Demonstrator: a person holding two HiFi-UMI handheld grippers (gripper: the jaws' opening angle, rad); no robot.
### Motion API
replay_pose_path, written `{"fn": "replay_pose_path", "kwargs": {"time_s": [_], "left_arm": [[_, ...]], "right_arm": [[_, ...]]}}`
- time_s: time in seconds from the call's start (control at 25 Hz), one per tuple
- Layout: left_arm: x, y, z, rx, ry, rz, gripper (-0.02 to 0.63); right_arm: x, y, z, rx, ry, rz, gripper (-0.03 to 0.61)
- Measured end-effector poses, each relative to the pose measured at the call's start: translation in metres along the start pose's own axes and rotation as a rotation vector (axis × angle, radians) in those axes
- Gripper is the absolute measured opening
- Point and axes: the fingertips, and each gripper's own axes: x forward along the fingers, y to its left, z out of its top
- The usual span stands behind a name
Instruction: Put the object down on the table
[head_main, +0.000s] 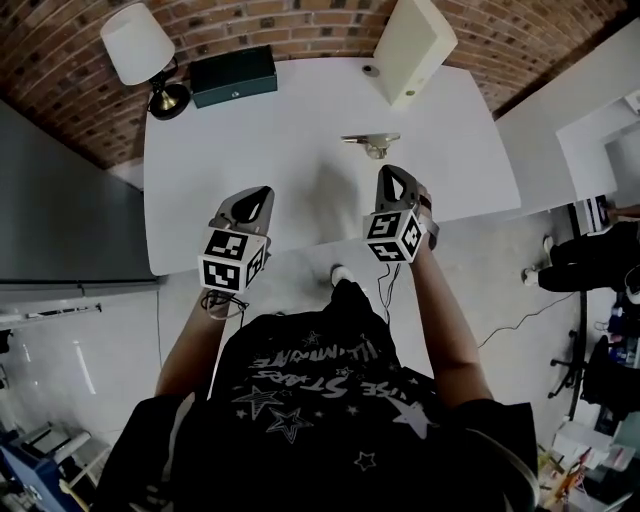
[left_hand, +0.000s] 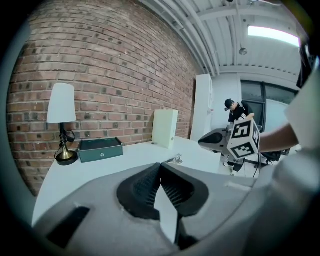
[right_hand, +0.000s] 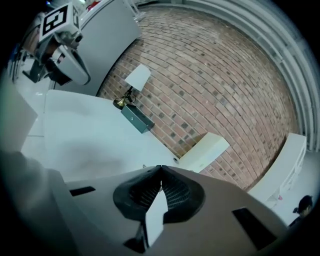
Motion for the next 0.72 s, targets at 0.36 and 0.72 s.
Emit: {"fn": "replay_pose_path", "kwargs": {"time_s": [0.36, 0.72], "left_arm": [[-0.061, -0.024, -0.028, 0.058, 0.018, -0.159, 0.020], [-0.070, -0.069, -0.047, 0.066, 0.046, -0.266, 0.020]], "right_arm": [[-0.099, 0.037, 0.023, 0.248, 0.007, -0.117, 0.002], [-0.161, 0.046, -0.001, 0.453, 0.044, -0.162, 0.002]]}}
